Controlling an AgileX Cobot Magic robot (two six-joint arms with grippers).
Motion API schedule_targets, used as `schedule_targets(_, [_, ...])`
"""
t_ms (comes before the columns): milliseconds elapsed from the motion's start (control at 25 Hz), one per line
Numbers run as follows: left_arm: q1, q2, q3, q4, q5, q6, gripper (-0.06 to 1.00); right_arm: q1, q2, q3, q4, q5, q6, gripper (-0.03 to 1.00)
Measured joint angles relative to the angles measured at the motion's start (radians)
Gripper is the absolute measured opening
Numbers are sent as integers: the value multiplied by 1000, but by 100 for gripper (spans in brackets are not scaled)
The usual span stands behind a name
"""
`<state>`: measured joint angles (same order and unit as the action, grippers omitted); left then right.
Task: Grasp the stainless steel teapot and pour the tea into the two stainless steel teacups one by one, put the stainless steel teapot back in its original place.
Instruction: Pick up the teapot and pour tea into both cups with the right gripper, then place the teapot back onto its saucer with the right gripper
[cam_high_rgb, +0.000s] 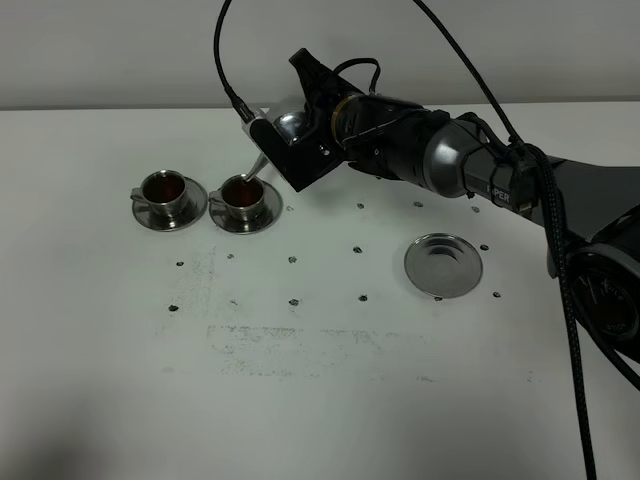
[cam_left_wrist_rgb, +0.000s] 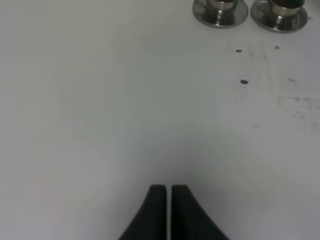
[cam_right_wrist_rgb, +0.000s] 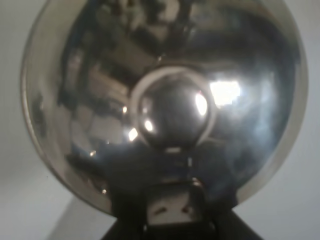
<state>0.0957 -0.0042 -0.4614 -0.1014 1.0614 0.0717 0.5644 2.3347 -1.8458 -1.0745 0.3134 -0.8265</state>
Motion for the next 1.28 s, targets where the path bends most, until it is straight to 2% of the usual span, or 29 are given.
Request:
schedule_targets(280, [0,0,0,0,0,0,6,0,-35,0,185,45,5,18])
schedule_targets(480, [0,0,0,0,0,0,6,0,-102,0,424,185,39,18])
schedule_targets(640, [0,0,0,0,0,0,6,4,-179,0,599,353,197,18])
schedule_targets(760, [0,0,0,0,0,0,6,8,-250,15,737,454,387,18])
schedule_targets(920, [0,0,0,0,0,0,6,18,-365,162,876,453,537,18])
schedule_targets(1080, [0,0,0,0,0,0,6,32,-410,312,1050,386,564,18])
schedule_targets(1280, [0,0,0,0,0,0,6,64,-368,380,1161,336,569,18])
